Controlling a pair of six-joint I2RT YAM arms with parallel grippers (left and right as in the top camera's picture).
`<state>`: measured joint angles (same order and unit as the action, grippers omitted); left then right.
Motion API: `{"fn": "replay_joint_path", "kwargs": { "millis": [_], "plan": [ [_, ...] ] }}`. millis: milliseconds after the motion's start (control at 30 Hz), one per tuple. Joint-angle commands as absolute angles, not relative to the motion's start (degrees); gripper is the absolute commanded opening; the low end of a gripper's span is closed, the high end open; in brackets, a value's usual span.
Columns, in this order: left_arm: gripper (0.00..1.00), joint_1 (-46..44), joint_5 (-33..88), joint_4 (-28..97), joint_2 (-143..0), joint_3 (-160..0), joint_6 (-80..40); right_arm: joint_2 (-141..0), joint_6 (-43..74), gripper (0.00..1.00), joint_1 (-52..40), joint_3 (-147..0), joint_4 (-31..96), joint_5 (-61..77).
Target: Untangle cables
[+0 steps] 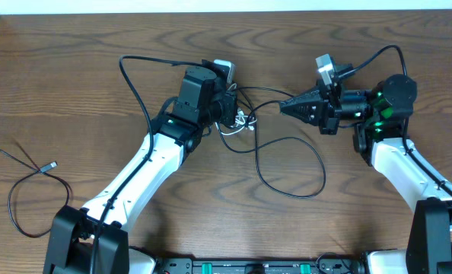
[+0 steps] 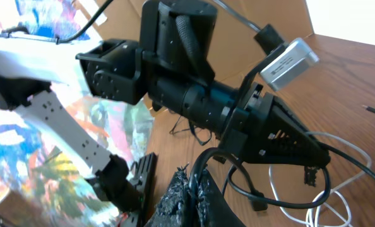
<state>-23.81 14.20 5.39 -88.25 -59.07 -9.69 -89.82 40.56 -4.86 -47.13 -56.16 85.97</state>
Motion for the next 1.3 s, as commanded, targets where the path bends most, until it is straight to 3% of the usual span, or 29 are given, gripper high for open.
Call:
{"fn": "replay_joint_path", "kwargs": {
  "millis": [0,267,500,600,633,700,800,1033,1267],
  "plan": [
    [0.08,-24.93,20.84,3.66,-88.09,-59.48,-12.78,-89.06,42.39,0.01,-4.38,-47.83,-56.58,81.91],
    [0.08,-29.23,27.38,0.6,-88.09,-59.48,-12.51,-89.1,37.65,0.01,-4.05,-47.83,-50.33,79.64],
    [0.08,-29.06,14.09,4.25,-88.09,-59.48,-9.63,-89.1,41.36,0.01,0.6,-47.83,-50.37,83.18],
    [0.3,-29.06,8.56,6.37,-88.09,-59.48,-9.54,-89.1,42.24,0.01,3.79,-47.83,-50.37,84.36],
    [0.42,-29.06,6.44,7.16,-88.09,-59.48,-9.43,-89.1,42.68,0.01,5.45,-47.83,-50.35,84.62],
    [0.53,-29.06,3.64,8.14,-88.09,-59.48,-9.43,-89.1,43.27,0.01,8.29,-47.83,-50.37,84.86],
    [0.54,-28.99,2.04,9.21,-88.09,-59.48,-7.25,-89.1,43.27,0.01,12.88,-47.83,-50.35,86.63],
    [0.82,-26.68,1.85,10.79,-88.09,-59.48,-7.07,-89.1,43.75,0.01,23.94,-47.83,-50.35,89.34],
    [0.84,-22.33,1.87,14.11,-88.09,-59.48,-7.07,-89.1,44.31,0.01,34.89,-47.83,-50.35,89.34]
  ]
}}
